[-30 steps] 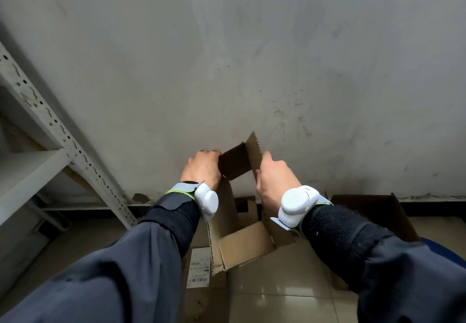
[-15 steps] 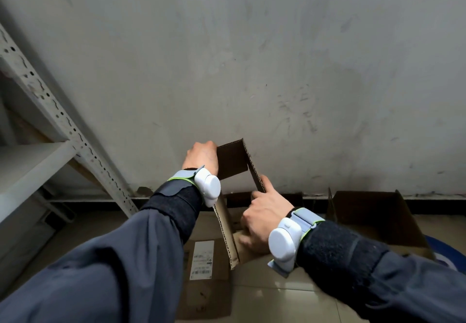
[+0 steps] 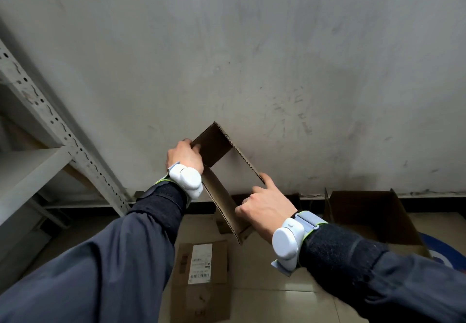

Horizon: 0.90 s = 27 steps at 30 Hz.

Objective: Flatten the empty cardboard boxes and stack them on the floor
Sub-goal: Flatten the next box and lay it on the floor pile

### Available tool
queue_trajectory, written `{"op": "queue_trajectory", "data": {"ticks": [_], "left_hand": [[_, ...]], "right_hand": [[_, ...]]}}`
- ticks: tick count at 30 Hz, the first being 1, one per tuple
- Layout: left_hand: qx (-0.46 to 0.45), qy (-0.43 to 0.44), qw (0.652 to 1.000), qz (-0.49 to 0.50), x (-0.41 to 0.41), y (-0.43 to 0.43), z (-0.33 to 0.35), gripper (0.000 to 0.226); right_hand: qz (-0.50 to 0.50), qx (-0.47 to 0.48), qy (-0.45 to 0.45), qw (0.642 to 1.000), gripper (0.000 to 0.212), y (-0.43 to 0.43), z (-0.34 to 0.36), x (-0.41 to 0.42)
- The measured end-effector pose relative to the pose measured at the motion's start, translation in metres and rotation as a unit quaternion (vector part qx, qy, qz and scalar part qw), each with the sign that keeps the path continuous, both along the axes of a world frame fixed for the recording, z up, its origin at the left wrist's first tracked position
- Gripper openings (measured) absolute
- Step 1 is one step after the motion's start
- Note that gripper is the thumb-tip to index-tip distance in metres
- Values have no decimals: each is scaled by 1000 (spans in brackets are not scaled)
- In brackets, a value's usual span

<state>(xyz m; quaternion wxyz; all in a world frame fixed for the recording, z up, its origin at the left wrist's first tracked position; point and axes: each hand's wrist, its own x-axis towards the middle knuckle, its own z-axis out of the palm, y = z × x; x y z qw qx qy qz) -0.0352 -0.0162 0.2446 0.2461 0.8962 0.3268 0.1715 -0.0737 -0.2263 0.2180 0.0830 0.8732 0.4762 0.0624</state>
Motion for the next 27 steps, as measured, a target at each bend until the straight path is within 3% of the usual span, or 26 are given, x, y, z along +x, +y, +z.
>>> {"op": "queue_trajectory", "data": {"ticks": [8,13,15,17,20,23,24,27], "left_hand": [[-97,-32,995,18,-6,-10,4,44],[-251,-67,965,-41,-14,-36,18,87],[-224,-33,970,-92,-21,-49,14,107],[-152,8,982,-108,-20,-59,5,88],[-120,18,984,-129,-13,-60,-1,29],[-222,41,960,-164,-11,-42,-5,21],[-269,41,948,-164,-13,-35,-7,23],[-384,44,906,-174,-22,-16,-12,30]], "right_hand": [[64,17,-1,998,29,6,-8,-15],[74,16,24,997,30,13,-8,-23],[90,20,22,995,27,18,-12,-28],[118,43,2,992,23,24,-19,-33],[159,80,-13,984,19,33,-29,-35],[237,142,62,959,9,33,-31,-31],[238,164,95,953,18,29,-27,-29],[125,280,105,946,34,16,-17,-12]]}}
